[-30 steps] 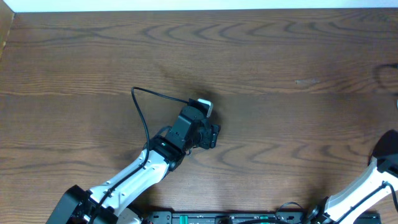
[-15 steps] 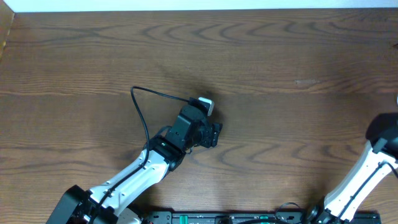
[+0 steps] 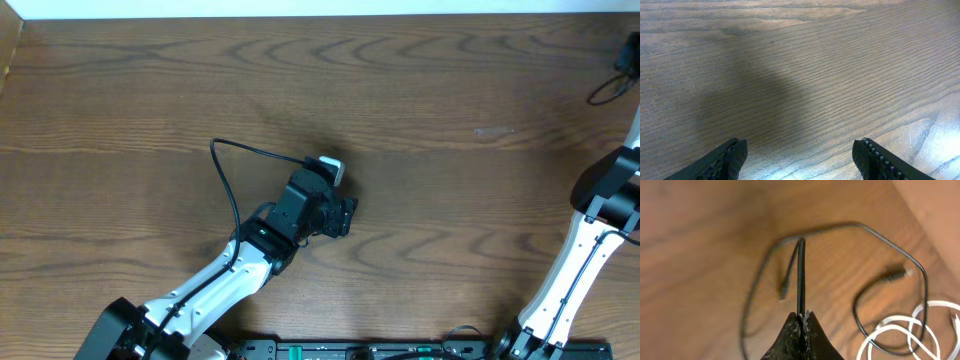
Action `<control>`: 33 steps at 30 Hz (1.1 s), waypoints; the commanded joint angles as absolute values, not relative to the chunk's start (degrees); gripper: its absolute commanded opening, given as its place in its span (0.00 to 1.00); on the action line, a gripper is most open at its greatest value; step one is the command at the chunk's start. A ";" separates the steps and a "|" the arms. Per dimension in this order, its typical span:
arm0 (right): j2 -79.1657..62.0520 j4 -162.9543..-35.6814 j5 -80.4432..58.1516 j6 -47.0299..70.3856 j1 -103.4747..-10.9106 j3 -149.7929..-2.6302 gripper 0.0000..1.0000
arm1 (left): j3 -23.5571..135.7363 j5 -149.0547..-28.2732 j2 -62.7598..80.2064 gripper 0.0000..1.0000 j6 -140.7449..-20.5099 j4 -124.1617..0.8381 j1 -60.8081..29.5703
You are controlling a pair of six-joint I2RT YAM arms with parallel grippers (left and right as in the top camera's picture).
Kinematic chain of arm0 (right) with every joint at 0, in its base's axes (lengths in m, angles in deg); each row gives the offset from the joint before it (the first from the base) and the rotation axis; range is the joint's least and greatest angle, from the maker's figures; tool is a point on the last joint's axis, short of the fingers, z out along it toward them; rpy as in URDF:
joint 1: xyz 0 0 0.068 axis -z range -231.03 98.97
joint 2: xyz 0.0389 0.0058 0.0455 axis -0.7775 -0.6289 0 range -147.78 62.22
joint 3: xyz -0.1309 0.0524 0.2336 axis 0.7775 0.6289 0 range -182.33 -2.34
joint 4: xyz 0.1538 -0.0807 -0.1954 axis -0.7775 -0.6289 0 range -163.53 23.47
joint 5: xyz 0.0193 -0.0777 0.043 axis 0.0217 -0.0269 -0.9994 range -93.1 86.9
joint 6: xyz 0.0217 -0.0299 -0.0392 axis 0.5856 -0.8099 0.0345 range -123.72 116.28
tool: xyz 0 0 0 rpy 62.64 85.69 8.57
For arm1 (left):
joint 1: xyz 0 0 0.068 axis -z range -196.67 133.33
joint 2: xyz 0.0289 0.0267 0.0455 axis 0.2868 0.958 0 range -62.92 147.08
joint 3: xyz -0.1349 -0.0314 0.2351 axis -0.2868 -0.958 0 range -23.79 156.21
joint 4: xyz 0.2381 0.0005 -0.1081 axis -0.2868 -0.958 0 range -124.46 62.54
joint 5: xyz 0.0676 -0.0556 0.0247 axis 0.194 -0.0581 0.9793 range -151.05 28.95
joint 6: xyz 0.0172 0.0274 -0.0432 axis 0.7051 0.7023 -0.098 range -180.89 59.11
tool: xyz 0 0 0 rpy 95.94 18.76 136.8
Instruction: Untangle cables
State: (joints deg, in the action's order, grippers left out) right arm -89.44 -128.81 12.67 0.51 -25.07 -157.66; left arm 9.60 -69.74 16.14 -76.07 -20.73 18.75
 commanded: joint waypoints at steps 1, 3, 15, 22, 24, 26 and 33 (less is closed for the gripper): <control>-91.71 -130.26 17.72 4.57 -24.09 -157.99 0.01 | 9.56 -69.63 16.06 0.74 -75.55 -20.69 18.84; -91.78 -130.76 18.46 6.30 -23.76 -157.99 0.01 | 9.56 -69.63 16.06 0.74 -75.55 -20.73 18.84; -91.82 -134.96 23.88 13.05 -18.63 -153.77 0.01 | 9.56 -69.58 16.08 0.74 -75.50 -20.69 18.82; -91.82 -132.40 24.80 15.61 -16.05 -146.91 0.01 | 9.56 -69.36 16.08 0.74 -74.87 -20.47 18.82; -91.82 -131.39 24.58 15.57 -15.22 -145.27 0.01 | 9.56 -69.36 16.08 0.74 -74.87 -20.45 18.82; -91.82 -130.37 24.51 15.55 -14.67 -143.80 0.01 | 9.56 -69.36 16.08 0.74 -74.87 -20.43 18.82; -91.82 -124.88 21.13 14.21 -13.88 -138.38 0.01 | 9.56 -69.41 16.08 0.74 -74.89 -17.89 18.82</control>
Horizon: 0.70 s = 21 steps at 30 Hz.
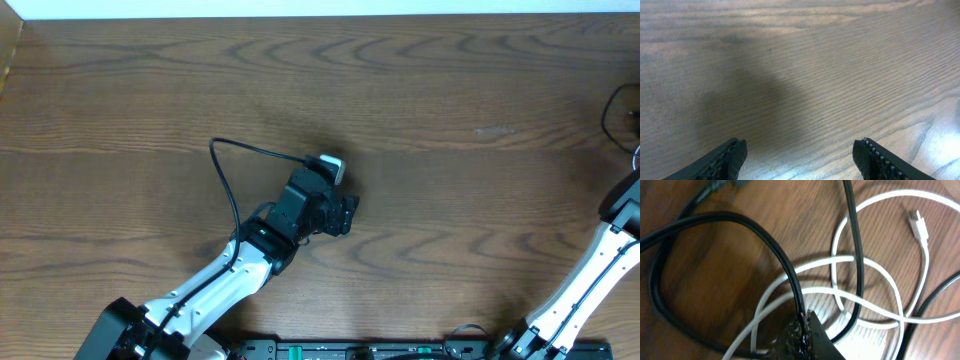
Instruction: Untangle cables
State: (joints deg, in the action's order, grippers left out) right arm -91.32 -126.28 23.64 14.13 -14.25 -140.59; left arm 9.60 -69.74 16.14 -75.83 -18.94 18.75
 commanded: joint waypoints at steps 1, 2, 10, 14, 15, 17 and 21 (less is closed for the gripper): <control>-91.82 -123.70 20.01 13.78 -13.90 -137.84 0.01 | 9.56 -69.41 16.08 0.74 -74.91 -17.61 18.84; -91.82 -122.52 18.77 13.49 -13.93 -137.38 0.01 | 9.56 -69.41 16.08 0.74 -74.89 -17.48 18.84; -91.82 -117.19 7.68 9.23 -14.80 -137.09 0.06 | 9.56 -69.41 16.08 0.74 -74.89 -17.50 18.84; -91.82 -115.70 4.56 8.22 -15.46 -137.09 0.07 | 9.56 -69.41 16.08 0.74 -74.89 -17.48 18.82; -91.82 -115.70 4.56 8.25 -15.63 -137.09 0.07 | 9.56 -69.41 16.08 0.74 -74.89 -17.48 18.82; -91.82 -115.52 4.34 8.20 -16.24 -137.09 0.07 | 9.56 -69.41 16.08 0.74 -74.89 -17.50 18.82; -91.82 -117.43 6.53 9.89 -16.57 -137.09 0.07 | 9.56 -69.41 16.08 0.74 -74.89 -17.50 18.82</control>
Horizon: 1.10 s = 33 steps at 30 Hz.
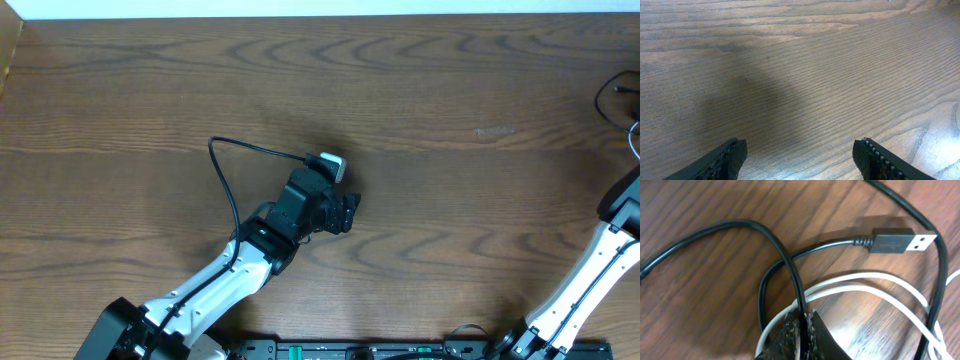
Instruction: Untangle cables
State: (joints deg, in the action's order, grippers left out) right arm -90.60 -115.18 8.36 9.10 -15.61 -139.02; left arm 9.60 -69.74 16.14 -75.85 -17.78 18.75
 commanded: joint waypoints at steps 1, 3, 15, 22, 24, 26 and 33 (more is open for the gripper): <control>-91.82 -117.95 7.20 9.99 -16.53 -137.09 0.07 | 9.56 -69.41 16.08 0.74 -74.89 -17.50 18.82; -91.82 -119.20 8.89 10.37 -16.40 -137.09 0.05 | 9.56 -69.41 16.08 0.74 -74.89 -17.50 18.84; -91.69 -127.15 21.48 21.43 -16.35 -137.20 0.01 | 9.56 -69.41 17.54 0.74 -74.26 -17.72 18.82; -91.69 -132.49 29.26 23.31 -15.61 -137.20 0.01 | 9.56 -69.41 20.08 0.74 -74.26 -17.65 18.77; -91.69 -134.85 31.49 24.81 -15.09 -137.20 0.01 | 9.56 -69.41 20.52 0.74 -74.26 -17.48 18.77; -91.51 -135.09 30.90 24.73 -14.71 -137.23 0.01 | 9.56 -69.39 20.56 0.74 -74.23 -17.30 18.77; -86.01 -130.21 24.03 20.88 -15.96 -137.29 0.01 | 9.56 -69.41 20.56 0.74 -74.26 -16.34 18.77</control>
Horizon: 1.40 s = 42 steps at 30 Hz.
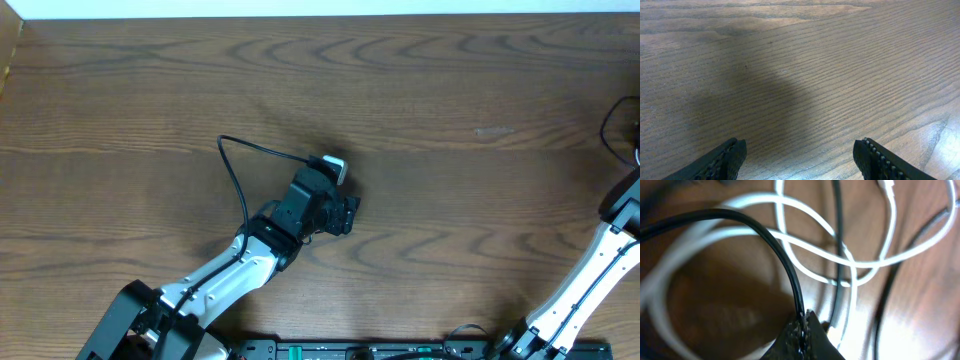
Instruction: Untangle cables
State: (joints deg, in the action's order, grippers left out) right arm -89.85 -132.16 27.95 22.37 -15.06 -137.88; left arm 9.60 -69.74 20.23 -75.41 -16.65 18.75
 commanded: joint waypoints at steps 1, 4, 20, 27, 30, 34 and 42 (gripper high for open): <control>-84.24 -128.75 22.74 19.92 -16.35 -137.29 0.01 | 9.56 -69.41 20.56 0.74 -74.26 -16.36 18.77; -79.80 -125.36 20.34 18.23 -17.07 -137.29 0.01 | 9.56 -69.41 20.56 0.74 -74.26 -16.34 18.77; -79.25 -119.20 13.39 15.07 -17.23 -137.27 0.05 | 9.56 -69.43 20.56 0.74 -74.30 -14.86 18.77; -81.37 -111.33 0.80 15.11 -17.40 -137.27 0.13 | 9.56 -69.47 20.56 0.74 -76.20 -14.88 18.77; -81.40 -109.97 -2.44 15.31 -17.49 -137.27 0.18 | 9.56 -69.65 20.56 0.74 -76.25 -14.88 18.77; -81.40 -113.89 1.06 14.67 -18.01 -137.25 0.24 | 9.56 -69.67 20.56 0.74 -76.22 -14.92 18.77; -83.25 -119.22 2.22 16.14 -19.26 -135.78 0.35 | 9.56 -69.67 20.56 0.74 -76.22 -14.88 18.77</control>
State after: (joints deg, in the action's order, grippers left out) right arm -81.42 -119.20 2.55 15.28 -18.28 -136.72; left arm 9.60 -69.74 20.23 -75.94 -15.01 18.75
